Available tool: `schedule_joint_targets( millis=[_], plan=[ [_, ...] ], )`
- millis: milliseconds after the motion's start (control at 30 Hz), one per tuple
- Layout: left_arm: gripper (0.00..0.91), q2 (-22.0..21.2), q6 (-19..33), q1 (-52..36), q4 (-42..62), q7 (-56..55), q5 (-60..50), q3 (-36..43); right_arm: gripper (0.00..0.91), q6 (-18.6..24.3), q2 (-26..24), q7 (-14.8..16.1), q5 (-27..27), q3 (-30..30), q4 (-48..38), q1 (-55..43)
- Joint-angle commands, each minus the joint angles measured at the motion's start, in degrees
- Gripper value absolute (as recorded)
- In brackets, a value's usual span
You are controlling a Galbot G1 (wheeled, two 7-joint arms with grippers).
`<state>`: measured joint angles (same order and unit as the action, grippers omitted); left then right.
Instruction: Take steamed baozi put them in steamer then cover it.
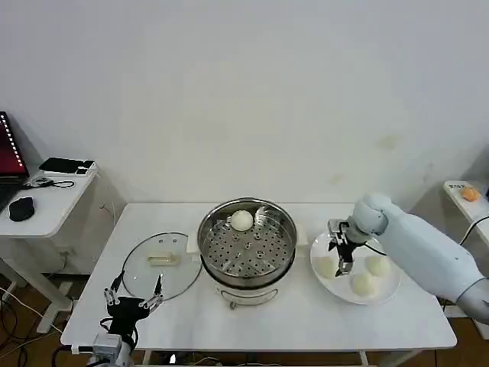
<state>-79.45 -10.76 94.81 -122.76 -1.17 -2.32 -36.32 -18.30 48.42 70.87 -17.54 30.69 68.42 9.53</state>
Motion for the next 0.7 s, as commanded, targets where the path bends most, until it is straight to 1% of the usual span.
schedule_joint_targets(
  millis=[33, 700],
  plan=[
    [0.907, 0.1, 0.0, 0.1, 0.2, 0.0, 0.0, -0.1, 0.907, 0.1, 0.6, -1.1, -1.0, -0.7, -1.1, 1.3],
    [0.907, 0.0, 0.2, 0.1, 1.2, -0.3, -0.1, 0.0, 0.907, 0.7, 3.0, -3.3, -1.5, -0.7, -3.9, 1.6]
  ],
)
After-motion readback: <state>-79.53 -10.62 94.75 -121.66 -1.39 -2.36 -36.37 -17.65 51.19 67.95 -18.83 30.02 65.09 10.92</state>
